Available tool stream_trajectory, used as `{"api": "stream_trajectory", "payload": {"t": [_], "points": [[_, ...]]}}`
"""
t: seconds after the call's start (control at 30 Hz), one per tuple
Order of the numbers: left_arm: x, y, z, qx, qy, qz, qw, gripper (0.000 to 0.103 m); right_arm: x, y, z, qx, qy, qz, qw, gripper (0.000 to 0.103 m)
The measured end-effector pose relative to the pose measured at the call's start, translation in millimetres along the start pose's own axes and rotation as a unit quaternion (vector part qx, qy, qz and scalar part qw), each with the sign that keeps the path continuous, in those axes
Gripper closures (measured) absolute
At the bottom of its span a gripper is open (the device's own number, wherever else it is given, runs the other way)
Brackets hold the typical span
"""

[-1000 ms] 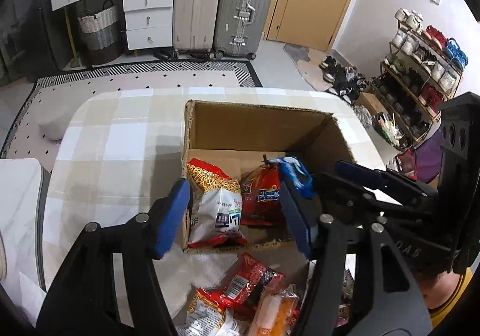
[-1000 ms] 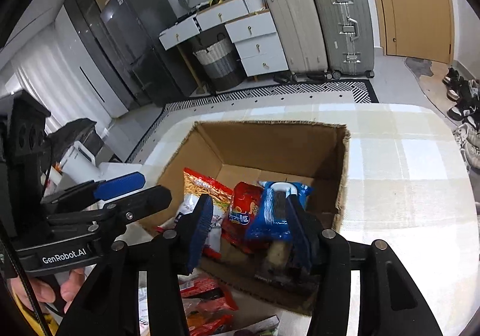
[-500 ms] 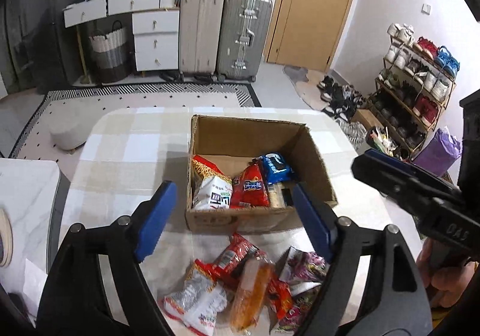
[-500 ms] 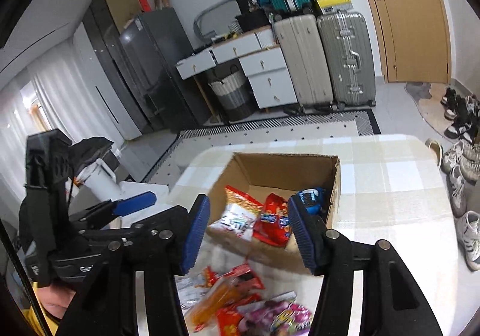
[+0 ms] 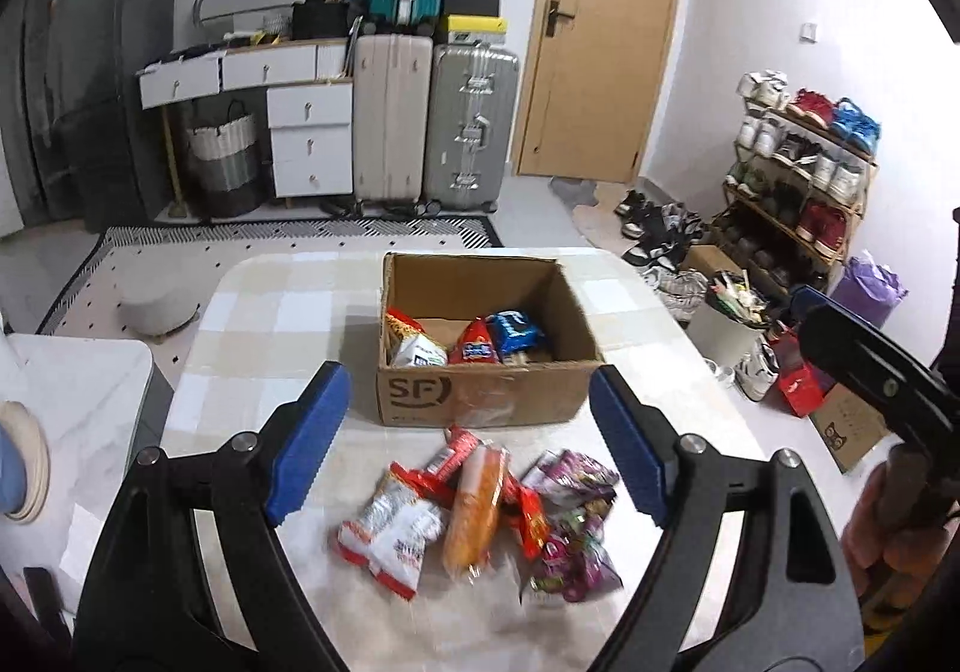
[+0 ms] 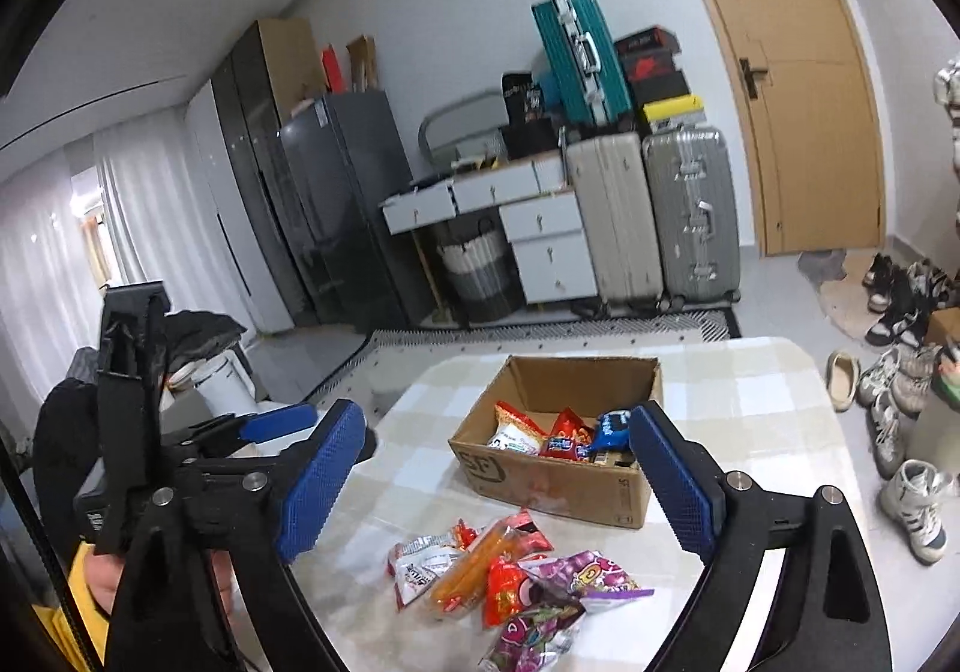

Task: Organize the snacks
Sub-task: 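Withdraw both tools from the box toward the snack pile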

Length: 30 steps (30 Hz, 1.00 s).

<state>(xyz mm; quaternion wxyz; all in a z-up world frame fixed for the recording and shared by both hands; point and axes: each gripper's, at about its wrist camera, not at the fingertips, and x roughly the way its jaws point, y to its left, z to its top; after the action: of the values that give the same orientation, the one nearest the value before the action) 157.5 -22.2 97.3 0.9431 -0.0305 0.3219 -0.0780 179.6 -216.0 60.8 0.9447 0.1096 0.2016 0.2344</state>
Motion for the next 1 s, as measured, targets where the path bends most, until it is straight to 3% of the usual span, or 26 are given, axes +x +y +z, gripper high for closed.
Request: {"api": "stream_trajectory", "payload": {"t": [0.27, 0.5, 0.6, 0.67, 0.73, 1.0], "points": [[-87, -14, -43, 0.003, -0.039, 0.004, 0.9992, 0.019, -45, 20, -35, 0.016, -0.027, 0.004, 0.999, 0.004], [-128, -5, -79, -0.01, -0.051, 0.014, 0.9985, 0.018, -73, 50, -69, -0.062, -0.044, -0.014, 0.997, 0.002], [-135, 4, -94, -0.018, -0.055, 0.015, 0.9982, 0.013, -81, 61, -90, -0.093, -0.051, -0.024, 0.994, 0.001], [-138, 11, -109, -0.027, -0.055, 0.01, 0.9981, 0.0, -85, 64, -105, -0.106, -0.06, -0.014, 0.992, 0.001], [-129, 19, -118, -0.029, -0.057, 0.011, 0.9979, 0.0, -85, 68, -119, -0.119, -0.064, 0.005, 0.991, 0.001], [-71, 31, -151, -0.02, -0.009, 0.011, 0.9997, 0.0, -57, 71, -151, -0.147, -0.047, -0.003, 0.988, 0.001]]}}
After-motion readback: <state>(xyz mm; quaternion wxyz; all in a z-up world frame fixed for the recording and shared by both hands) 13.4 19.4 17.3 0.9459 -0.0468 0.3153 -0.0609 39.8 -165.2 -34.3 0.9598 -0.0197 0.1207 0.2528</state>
